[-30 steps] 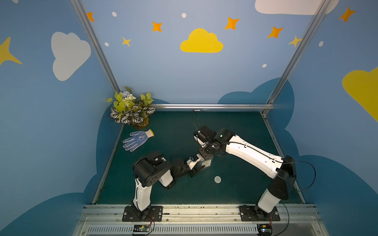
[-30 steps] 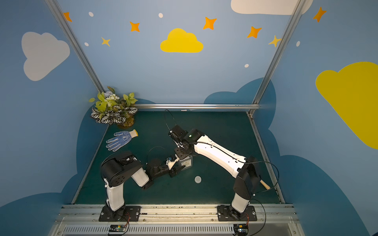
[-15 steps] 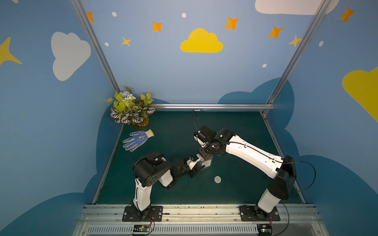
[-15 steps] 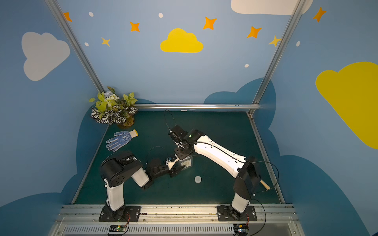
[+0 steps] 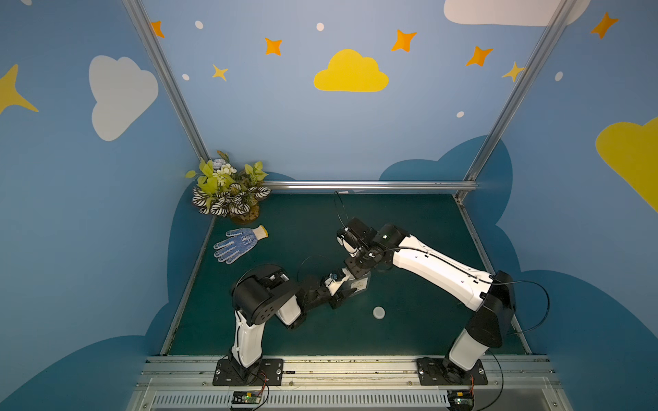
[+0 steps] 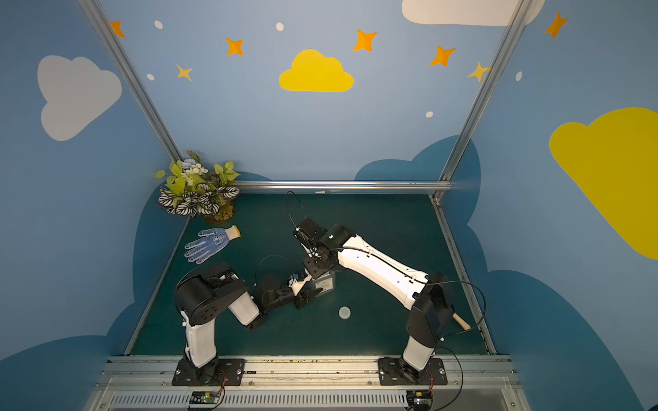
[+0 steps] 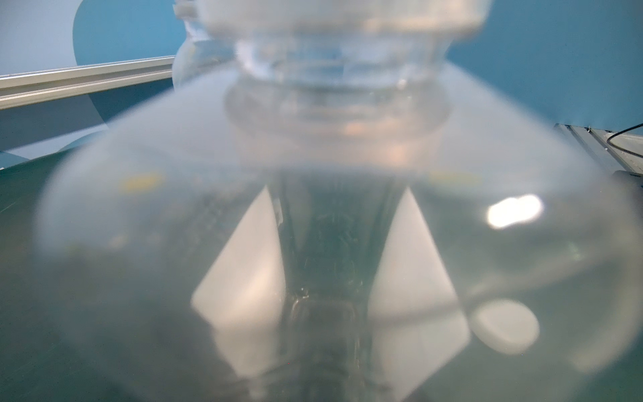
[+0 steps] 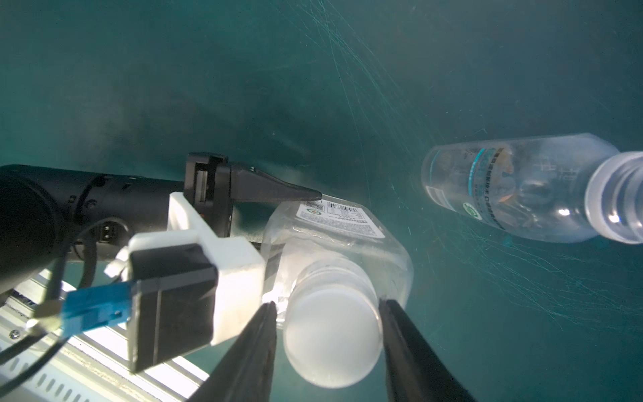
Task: Screw on the bottle caps
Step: Screw the bottle cap onto the plastic bottle.
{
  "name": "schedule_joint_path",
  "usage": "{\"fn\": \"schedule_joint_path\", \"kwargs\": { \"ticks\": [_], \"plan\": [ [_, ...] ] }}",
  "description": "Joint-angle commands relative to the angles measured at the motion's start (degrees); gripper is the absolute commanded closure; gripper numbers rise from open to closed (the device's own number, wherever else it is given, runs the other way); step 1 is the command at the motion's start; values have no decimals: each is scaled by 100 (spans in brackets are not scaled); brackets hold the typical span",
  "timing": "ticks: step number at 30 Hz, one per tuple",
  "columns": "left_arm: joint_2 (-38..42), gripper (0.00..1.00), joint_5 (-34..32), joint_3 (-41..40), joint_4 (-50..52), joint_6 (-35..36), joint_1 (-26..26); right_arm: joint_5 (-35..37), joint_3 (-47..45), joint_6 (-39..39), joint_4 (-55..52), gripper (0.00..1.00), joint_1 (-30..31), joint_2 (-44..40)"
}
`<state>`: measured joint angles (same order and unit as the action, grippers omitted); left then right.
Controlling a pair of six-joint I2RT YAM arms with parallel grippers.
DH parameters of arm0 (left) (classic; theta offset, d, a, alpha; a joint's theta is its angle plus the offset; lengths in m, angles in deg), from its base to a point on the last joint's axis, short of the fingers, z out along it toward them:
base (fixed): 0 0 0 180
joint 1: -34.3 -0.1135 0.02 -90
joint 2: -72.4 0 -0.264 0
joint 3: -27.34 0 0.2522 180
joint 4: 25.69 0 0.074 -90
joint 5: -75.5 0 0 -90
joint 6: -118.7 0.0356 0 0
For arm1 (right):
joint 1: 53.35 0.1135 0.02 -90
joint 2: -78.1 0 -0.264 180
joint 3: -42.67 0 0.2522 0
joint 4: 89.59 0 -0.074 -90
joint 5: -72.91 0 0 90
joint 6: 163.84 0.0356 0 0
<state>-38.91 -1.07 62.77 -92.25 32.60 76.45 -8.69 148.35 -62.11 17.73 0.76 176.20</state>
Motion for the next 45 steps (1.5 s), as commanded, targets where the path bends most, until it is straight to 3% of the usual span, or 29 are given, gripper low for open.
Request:
{"fn": "schedule_joint_path", "kwargs": {
  "ticks": [1, 20, 45],
  "plan": [
    [15, 98, -63, -30, 184, 25, -40, -208, 65, 57, 11, 48, 22, -55],
    [1, 98, -37, -25, 185, 39, -44, -116, -135, -425, 77, 46, 21, -255],
    [-75, 98, 48, -18, 109, 31, -50, -129, -504, -924, 299, 59, 28, -454]
  ]
}}
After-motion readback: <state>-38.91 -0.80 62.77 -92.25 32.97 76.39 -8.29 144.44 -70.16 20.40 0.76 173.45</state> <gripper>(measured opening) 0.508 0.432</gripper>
